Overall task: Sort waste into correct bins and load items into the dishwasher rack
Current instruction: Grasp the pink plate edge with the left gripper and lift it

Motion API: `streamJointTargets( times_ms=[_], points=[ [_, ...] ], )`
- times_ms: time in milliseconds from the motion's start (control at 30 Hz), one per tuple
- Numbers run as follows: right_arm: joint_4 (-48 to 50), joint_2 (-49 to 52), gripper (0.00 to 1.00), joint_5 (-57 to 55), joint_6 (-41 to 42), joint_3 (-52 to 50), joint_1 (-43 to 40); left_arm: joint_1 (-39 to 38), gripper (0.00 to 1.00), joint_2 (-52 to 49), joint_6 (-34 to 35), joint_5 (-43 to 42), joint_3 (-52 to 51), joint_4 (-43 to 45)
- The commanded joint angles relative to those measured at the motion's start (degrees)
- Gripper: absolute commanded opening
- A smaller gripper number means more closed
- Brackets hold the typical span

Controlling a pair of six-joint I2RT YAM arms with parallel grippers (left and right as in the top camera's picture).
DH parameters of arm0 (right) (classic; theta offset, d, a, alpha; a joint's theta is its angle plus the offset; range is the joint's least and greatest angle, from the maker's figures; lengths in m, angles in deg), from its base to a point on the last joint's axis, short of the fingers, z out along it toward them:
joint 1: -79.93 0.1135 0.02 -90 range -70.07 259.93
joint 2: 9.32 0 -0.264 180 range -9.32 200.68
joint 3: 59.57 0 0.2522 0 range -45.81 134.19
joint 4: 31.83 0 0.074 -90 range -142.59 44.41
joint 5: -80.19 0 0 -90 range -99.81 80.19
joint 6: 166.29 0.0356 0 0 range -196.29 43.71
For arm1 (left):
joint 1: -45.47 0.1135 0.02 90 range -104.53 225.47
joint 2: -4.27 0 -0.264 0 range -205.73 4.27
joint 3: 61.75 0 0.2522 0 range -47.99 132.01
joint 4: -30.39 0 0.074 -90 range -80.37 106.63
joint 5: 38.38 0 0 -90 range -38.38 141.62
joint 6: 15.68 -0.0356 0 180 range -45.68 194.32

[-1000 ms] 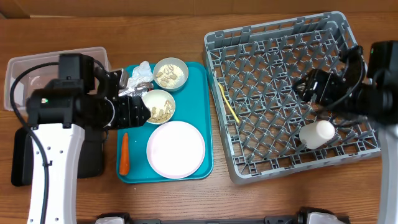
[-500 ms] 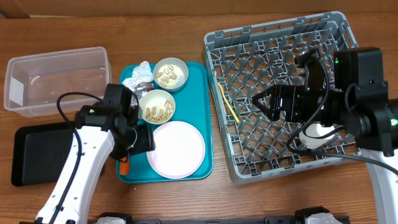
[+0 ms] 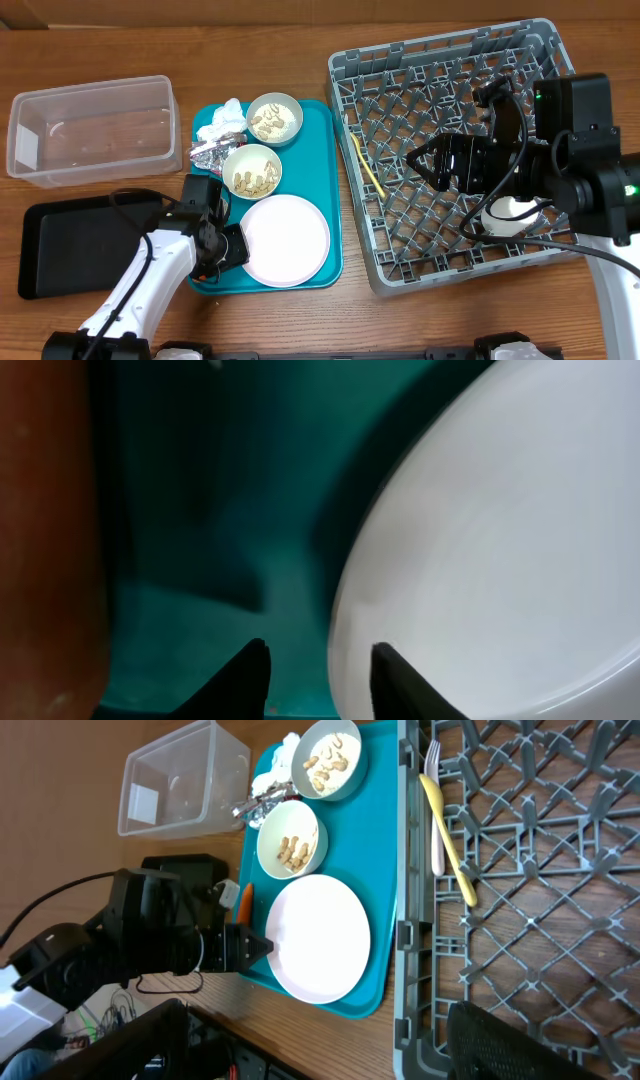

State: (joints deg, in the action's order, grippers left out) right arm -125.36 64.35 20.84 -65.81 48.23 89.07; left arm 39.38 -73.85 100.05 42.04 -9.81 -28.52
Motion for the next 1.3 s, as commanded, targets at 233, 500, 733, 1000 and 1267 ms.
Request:
streamJointTargets(
  times_ms=[233,500,733,1000,1267],
  points=[
    [0.0,0.1,0.85,-0.2,0.0,0.8,0.2,-0.4,0.15,0.1,1.3,1.2,-4.2,2.3],
    [0.0,0.1,0.85,-0.2,0.0,0.8,0.2,-0.4,0.04,0.3,1.2,-0.2,-0.6,-1.7],
    [0.0,0.1,0.85,-0.2,0.0,0.8,0.2,-0.4,0.04,0.3,-3.1,-3.0,14.4,-20.2],
    [0.0,0.1,0.85,-1.3,0.0,0.8,0.2,-0.3,0.04,2.1,-6.6,-6.7,29.3,-29.5],
    [0.9,0.1,0.85,-1.0,-2.1,0.8,0.2,0.0,0.04,4.3,-18.3,-26.3,36.7,-19.9]
  ],
)
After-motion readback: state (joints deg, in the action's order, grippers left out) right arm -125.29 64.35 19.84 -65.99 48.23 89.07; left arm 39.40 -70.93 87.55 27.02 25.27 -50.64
